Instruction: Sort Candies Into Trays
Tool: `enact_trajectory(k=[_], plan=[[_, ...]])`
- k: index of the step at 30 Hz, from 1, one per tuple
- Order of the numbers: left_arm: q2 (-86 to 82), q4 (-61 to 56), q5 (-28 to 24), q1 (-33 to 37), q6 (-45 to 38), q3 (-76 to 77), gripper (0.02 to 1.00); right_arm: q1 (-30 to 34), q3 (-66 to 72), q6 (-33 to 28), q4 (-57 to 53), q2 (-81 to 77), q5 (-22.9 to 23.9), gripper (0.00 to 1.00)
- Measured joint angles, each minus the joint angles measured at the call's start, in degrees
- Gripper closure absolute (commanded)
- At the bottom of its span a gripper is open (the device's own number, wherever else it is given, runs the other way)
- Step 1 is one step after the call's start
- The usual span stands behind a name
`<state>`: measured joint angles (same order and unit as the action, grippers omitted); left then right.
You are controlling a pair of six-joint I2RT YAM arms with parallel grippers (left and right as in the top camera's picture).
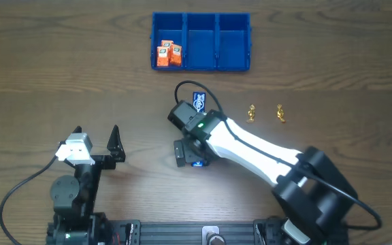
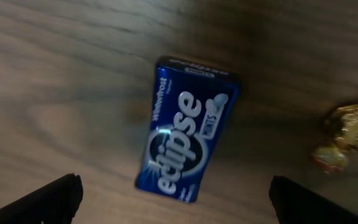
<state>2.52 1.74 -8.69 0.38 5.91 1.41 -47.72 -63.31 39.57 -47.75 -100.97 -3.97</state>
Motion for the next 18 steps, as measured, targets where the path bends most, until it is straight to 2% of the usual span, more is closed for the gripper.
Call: enact_trajectory(k=[6,13,18], plan=[[0.0,0.0,0.0,0.0,0.0,0.0,0.020,-0.2,0.0,1.9,2.1,-3.2,0.4,0.005],[0.0,0.0,0.0,0.0,0.0,0.0,0.020,-0.2,0.0,3.9,3.3,-3.8,1.7,0.051],[0.0,0.0,0.0,0.0,0.0,0.0,0.020,-0.2,-0.1,4.8,3.5,-4.9,2.4,0.121]])
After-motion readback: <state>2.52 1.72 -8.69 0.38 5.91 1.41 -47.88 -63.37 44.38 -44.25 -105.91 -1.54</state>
